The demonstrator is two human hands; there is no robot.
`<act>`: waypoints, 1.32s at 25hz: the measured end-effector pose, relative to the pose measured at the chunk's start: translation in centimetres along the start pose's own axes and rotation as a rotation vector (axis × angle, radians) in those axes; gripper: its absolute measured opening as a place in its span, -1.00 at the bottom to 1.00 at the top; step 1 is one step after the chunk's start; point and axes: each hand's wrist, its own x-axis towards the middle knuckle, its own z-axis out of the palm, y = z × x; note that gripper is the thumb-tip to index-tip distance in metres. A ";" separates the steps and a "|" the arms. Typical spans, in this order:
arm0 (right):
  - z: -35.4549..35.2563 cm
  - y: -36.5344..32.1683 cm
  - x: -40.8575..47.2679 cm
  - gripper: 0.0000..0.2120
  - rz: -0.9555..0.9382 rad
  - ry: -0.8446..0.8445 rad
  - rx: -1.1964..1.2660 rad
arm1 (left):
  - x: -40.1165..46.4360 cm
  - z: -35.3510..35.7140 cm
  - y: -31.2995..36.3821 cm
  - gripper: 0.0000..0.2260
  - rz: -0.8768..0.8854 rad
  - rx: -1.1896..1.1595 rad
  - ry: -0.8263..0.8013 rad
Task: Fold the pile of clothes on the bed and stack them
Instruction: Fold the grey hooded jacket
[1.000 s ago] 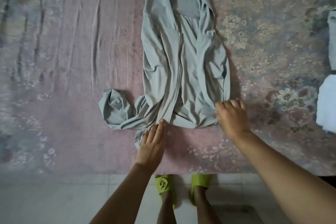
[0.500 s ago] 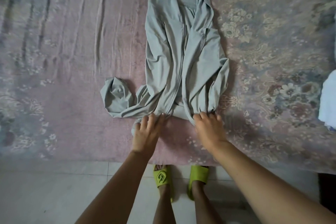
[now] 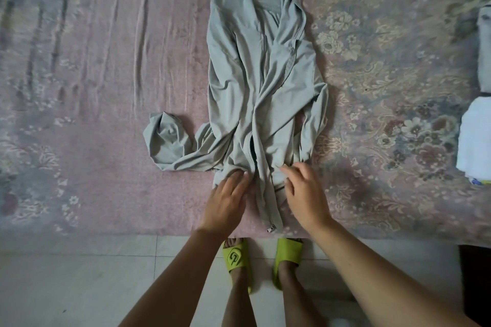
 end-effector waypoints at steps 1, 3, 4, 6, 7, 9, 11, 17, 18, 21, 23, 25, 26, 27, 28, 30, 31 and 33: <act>0.1 0.6 -0.2 -0.66 0.060 0.063 -0.035 | -0.3 0.2 -0.4 -0.64 -0.027 0.040 0.076; 0.2 0.7 0.2 -0.63 0.302 0.051 0.141 | -0.3 0.1 -0.5 -0.69 -0.180 0.083 0.181; 0.4 0.4 0.8 -0.61 0.444 0.009 0.311 | 0.0 0.0 -0.4 -0.67 -0.278 0.068 0.207; 0.9 -0.3 2.1 -0.61 0.653 -0.011 0.589 | 1.1 -0.6 0.1 -0.60 -0.489 -0.110 0.176; 1.0 -0.7 2.5 -0.63 0.713 0.006 0.673 | 1.6 -0.8 0.4 -0.57 -0.582 -0.211 0.126; 1.3 -1.3 2.7 -0.75 0.739 0.017 0.709 | 2.2 -0.9 0.9 -0.63 -0.641 -0.262 0.085; 1.3 -1.2 2.1 -0.85 0.719 0.002 0.642 | 2.2 -1.2 1.7 -0.81 -0.641 -0.317 0.112; -0.1 0.1 -1.4 -0.69 0.653 -0.282 0.728 | 0.3 -2.1 3.2 -0.77 -0.746 -0.823 0.009; -0.3 0.2 -1.7 -0.80 0.635 -0.291 0.724 | -0.1 -2.2 3.0 -0.74 -0.752 -0.834 -0.027; -1.6 -0.1 -2.5 -0.70 0.583 -0.183 0.686 | -1.0 -2.8 2.3 -0.64 -0.793 -0.789 -0.045; -3.0 -0.3 -3.3 -0.64 0.571 -0.103 0.724 | -1.5 -3.9 2.3 -0.73 -0.787 -0.787 0.016; -4.1 -0.4 -4.0 -0.65 0.580 -0.033 0.834 | -2.0 -5.2 2.8 -0.88 -0.826 -0.928 0.106; -4.4 -0.5 -4.1 -0.72 0.609 0.010 0.910 | -2.1 -5.6 3.1 -0.88 -0.859 -1.016 0.156; -4.5 -0.5 -4.0 -0.82 0.657 0.050 0.985 | -2.2 -5.8 3.3 -0.87 -0.895 -1.088 0.206; -4.5 -0.6 -3.8 -0.87 0.694 0.083 1.051 | -2.1 -5.9 3.3 -0.86 -0.936 -1.128 0.243; -4.1 -0.5 -3.6 -0.83 0.715 0.114 1.061 | -2.2 -5.6 3.6 -0.87 -0.967 -1.136 0.255; -3.7 -0.3 -3.6 -0.82 0.726 0.104 1.001 | -2.4 -5.5 3.7 -0.88 -0.961 -1.110 0.234; -3.3 0.3 -3.8 -0.85 0.773 0.071 0.861 | -2.8 -5.4 4.0 -0.85 -0.962 -0.996 0.189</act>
